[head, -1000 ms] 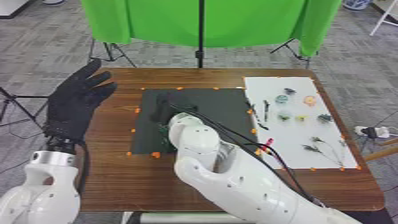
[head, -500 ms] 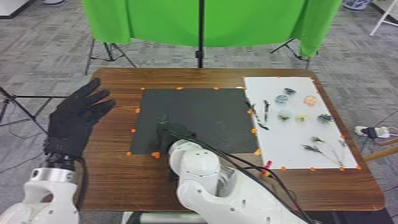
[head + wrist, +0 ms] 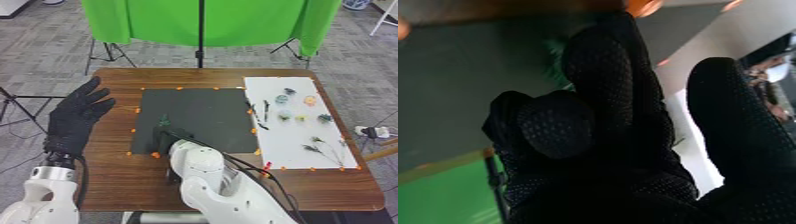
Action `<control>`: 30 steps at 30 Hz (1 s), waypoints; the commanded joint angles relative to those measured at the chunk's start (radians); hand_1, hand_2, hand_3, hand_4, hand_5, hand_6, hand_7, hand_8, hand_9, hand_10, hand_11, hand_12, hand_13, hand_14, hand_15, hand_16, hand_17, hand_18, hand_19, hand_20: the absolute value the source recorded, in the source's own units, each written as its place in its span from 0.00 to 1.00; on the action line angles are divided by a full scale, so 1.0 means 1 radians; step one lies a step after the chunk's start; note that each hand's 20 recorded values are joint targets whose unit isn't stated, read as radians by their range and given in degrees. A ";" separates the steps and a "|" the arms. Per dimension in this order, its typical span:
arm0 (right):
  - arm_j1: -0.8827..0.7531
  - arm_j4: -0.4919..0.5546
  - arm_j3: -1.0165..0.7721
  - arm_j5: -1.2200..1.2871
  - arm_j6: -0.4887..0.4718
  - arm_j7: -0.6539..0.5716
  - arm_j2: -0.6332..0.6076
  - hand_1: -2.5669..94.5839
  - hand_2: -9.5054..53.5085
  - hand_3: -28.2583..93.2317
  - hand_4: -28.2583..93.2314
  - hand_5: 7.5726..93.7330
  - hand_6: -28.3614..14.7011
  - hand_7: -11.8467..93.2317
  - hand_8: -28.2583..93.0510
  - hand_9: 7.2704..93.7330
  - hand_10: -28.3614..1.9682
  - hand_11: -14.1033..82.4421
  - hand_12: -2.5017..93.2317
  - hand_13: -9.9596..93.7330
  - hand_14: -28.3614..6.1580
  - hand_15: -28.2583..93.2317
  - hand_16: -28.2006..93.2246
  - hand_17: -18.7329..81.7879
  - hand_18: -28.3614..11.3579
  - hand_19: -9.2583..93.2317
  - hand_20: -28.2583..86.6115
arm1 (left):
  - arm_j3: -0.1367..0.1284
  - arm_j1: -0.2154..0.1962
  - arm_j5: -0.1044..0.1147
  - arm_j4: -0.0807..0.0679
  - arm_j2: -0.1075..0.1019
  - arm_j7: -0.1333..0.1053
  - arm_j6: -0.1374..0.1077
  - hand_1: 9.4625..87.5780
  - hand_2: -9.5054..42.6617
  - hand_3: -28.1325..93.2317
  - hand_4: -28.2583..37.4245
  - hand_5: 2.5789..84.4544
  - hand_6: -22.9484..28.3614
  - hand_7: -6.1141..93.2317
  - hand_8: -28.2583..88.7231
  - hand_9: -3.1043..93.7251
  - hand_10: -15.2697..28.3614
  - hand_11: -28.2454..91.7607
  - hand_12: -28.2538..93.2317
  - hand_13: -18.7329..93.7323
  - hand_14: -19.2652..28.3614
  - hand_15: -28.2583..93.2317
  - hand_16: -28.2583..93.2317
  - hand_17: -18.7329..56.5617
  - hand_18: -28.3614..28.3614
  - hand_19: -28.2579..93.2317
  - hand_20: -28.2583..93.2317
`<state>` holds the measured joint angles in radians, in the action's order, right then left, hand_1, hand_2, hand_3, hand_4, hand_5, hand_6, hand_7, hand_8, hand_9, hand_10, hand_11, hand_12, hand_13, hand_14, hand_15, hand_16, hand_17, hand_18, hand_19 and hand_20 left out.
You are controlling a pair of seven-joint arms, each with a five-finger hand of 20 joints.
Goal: Arrange flowers
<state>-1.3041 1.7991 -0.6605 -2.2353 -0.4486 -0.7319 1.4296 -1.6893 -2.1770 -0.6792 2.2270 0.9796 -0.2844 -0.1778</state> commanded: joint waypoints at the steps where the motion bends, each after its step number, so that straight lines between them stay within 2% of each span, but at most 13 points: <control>1: 0.013 0.026 0.036 -0.034 0.046 -0.014 -0.015 0.31 0.29 0.84 0.04 0.84 0.53 0.21 0.13 0.87 0.38 0.70 0.25 0.83 0.37 0.90 0.37 0.60 0.02 1.00 0.79 | 0.000 -0.022 0.005 -0.001 0.006 -0.002 -0.013 0.20 0.28 0.89 0.08 0.46 0.64 0.18 0.17 0.38 0.79 0.44 0.33 0.39 0.98 0.68 0.17 0.15 1.00 0.65 0.41; 3: 0.010 0.039 0.027 -0.078 0.073 -0.005 -0.025 0.31 0.29 0.84 0.04 0.84 0.53 0.21 0.13 0.87 0.38 0.70 0.25 0.84 0.38 0.90 0.37 0.61 0.02 1.00 0.79 | -0.015 -0.045 0.009 0.009 0.005 -0.008 -0.025 0.20 0.28 0.89 0.08 0.46 0.64 0.18 0.17 0.38 0.79 0.44 0.33 0.39 0.98 0.68 0.17 0.15 1.00 0.65 0.41; 5: 0.029 0.046 0.034 -0.110 0.116 -0.007 -0.050 0.31 0.28 0.84 0.04 0.85 0.53 0.21 0.13 0.88 0.39 0.70 0.24 0.84 0.38 0.90 0.37 0.62 0.01 1.00 0.79 | -0.024 -0.060 0.011 0.014 0.000 -0.012 -0.029 0.20 0.28 0.89 0.08 0.46 0.64 0.18 0.17 0.38 0.79 0.44 0.33 0.39 0.98 0.68 0.17 0.15 1.00 0.65 0.41; 6: 0.032 0.047 0.031 -0.124 0.132 -0.007 -0.057 0.31 0.28 0.84 0.04 0.85 0.53 0.21 0.13 0.88 0.39 0.70 0.24 0.84 0.39 0.90 0.37 0.62 0.01 1.00 0.79 | -0.030 -0.069 0.009 0.017 0.005 -0.011 -0.026 0.20 0.28 0.89 0.08 0.46 0.64 0.18 0.17 0.38 0.80 0.44 0.33 0.39 0.98 0.68 0.17 0.15 1.00 0.65 0.41; 12: 0.044 0.032 0.012 -0.108 0.148 -0.064 -0.089 0.31 0.26 0.84 0.05 0.85 0.52 0.21 0.13 0.88 0.39 0.70 0.25 0.85 0.38 0.90 0.37 0.63 0.00 1.00 0.79 | -0.037 -0.085 0.011 0.020 0.013 -0.008 -0.024 0.20 0.28 0.89 0.08 0.46 0.64 0.18 0.17 0.38 0.80 0.44 0.33 0.39 0.98 0.68 0.17 0.15 1.00 0.65 0.41; 17: 0.049 -0.016 0.016 -0.074 0.090 -0.093 -0.088 0.31 0.26 0.84 0.05 0.83 0.50 0.21 0.13 0.87 0.38 0.70 0.25 0.84 0.38 0.90 0.37 0.63 0.00 1.00 0.79 | -0.034 -0.080 0.012 0.022 0.007 -0.010 -0.029 0.20 0.28 0.89 0.08 0.46 0.64 0.18 0.17 0.38 0.79 0.44 0.33 0.39 0.98 0.68 0.17 0.15 1.00 0.65 0.41; 20: 0.055 -0.048 0.033 -0.042 0.088 -0.111 -0.081 0.31 0.26 0.84 0.05 0.82 0.49 0.21 0.13 0.86 0.37 0.70 0.25 0.84 0.38 0.90 0.37 0.62 0.00 1.00 0.79 | -0.031 -0.069 0.013 0.016 0.005 -0.012 -0.023 0.20 0.28 0.89 0.08 0.46 0.64 0.18 0.17 0.38 0.79 0.44 0.33 0.39 0.98 0.68 0.17 0.15 1.00 0.65 0.41; 24: 0.061 -0.072 0.039 0.013 0.072 -0.135 -0.071 0.31 0.26 0.84 0.05 0.81 0.48 0.20 0.14 0.86 0.36 0.70 0.25 0.83 0.37 0.91 0.37 0.61 0.00 1.00 0.79 | -0.020 -0.042 0.010 0.008 0.004 -0.001 -0.014 0.20 0.28 0.89 0.08 0.46 0.64 0.18 0.17 0.38 0.79 0.44 0.33 0.39 0.98 0.68 0.17 0.15 1.00 0.65 0.41; 30: 0.013 -0.048 0.003 -0.001 -0.023 -0.054 -0.028 0.31 0.26 0.84 0.05 0.79 0.48 0.20 0.14 0.85 0.35 0.71 0.25 0.82 0.36 0.91 0.37 0.59 0.00 1.00 0.79 | -0.021 -0.033 0.010 0.007 -0.002 -0.002 -0.018 0.20 0.28 0.89 0.08 0.46 0.64 0.18 0.17 0.38 0.79 0.45 0.33 0.39 0.98 0.68 0.17 0.15 1.00 0.65 0.41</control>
<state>-1.2245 1.7634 -0.6426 -2.2302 -0.3649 -0.8469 1.3647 -1.7121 -2.2188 -0.6717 2.2406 0.9810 -0.2928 -0.1931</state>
